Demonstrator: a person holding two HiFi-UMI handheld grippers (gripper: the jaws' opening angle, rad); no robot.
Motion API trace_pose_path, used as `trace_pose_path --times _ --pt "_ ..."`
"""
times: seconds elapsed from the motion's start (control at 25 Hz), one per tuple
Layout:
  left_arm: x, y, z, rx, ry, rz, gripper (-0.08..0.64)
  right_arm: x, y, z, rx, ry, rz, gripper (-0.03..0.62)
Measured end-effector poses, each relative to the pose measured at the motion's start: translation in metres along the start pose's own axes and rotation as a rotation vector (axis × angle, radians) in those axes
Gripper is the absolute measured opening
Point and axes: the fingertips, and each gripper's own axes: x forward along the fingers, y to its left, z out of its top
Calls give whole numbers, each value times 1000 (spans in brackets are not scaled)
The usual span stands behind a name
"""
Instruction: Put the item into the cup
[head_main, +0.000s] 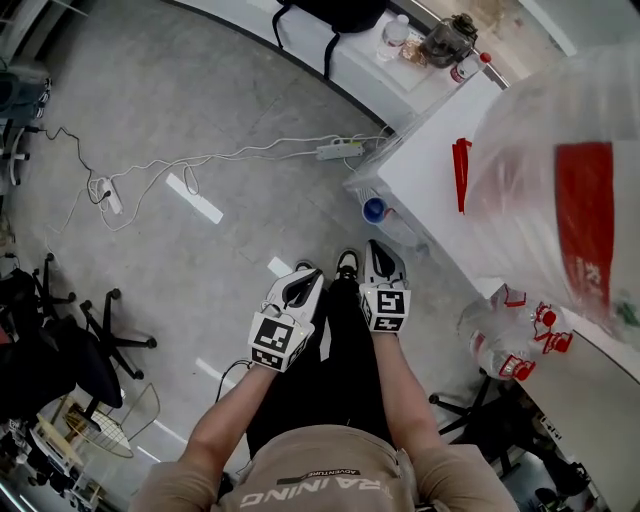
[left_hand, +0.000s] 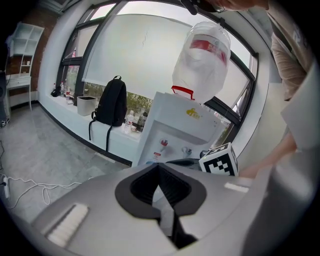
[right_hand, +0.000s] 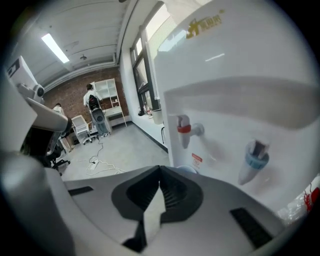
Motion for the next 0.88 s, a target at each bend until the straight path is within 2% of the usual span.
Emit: trace_pose_path --times 0.24,0.48,0.88 --pt "-28 -6 29 19 -25 35 7 -37 40 40 -73 -16 156 11" --pt "-55 -17 87 57 -98 70 8 -85 81 110 -263 -84 310 11" --pt "-104 -19 198 151 -249 154 8 -142 117 216 -271 -204 421 11"
